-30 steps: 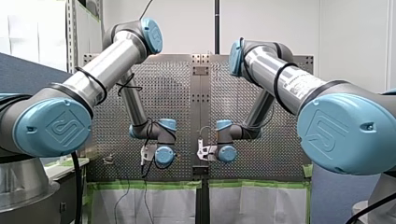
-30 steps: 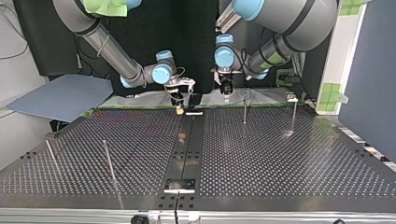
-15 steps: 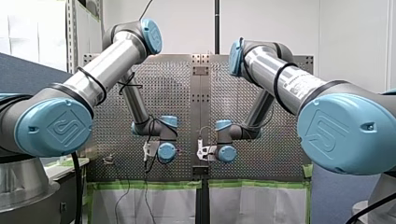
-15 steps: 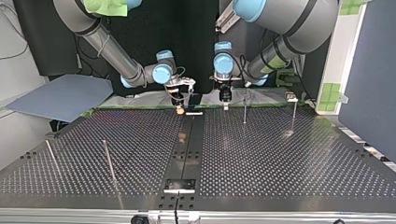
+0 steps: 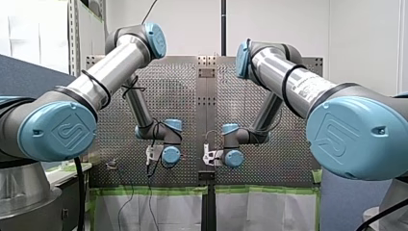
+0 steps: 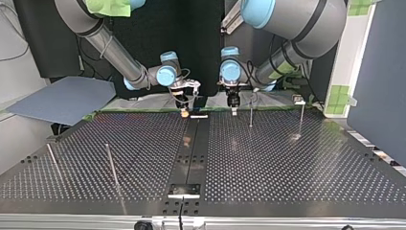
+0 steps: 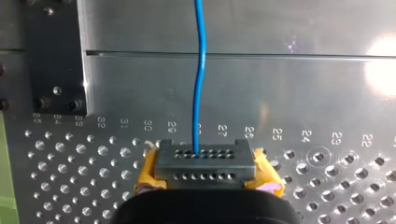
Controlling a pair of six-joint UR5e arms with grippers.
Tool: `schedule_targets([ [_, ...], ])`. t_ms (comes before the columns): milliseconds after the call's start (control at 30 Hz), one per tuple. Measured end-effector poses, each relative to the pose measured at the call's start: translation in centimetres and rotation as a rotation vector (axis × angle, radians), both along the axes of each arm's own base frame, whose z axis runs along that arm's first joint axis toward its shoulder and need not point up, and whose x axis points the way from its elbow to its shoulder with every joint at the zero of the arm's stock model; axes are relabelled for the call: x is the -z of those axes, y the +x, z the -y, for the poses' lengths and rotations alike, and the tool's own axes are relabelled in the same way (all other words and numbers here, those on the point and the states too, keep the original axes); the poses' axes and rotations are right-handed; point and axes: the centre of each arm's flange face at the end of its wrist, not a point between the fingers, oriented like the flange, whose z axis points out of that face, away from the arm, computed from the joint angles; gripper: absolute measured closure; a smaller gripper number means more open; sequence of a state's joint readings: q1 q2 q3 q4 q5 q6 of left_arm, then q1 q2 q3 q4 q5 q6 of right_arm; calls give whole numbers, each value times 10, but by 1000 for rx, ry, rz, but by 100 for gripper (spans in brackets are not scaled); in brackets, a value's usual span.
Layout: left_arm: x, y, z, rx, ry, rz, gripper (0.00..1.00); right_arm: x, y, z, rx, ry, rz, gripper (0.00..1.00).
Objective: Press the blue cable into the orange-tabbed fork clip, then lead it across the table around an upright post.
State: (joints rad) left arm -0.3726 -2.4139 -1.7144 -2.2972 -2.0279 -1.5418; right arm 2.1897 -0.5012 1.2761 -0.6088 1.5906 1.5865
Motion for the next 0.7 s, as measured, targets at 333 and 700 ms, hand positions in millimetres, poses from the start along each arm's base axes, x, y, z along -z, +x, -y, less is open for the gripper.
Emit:
schedule_targets([
  [333, -3, 12, -2, 28, -43, 0, 0, 0, 0, 0, -2, 2, -1, 100],
  [700, -3, 13, -5, 21, -34, -9, 100, 0, 1, -1, -4, 1, -2, 100],
])
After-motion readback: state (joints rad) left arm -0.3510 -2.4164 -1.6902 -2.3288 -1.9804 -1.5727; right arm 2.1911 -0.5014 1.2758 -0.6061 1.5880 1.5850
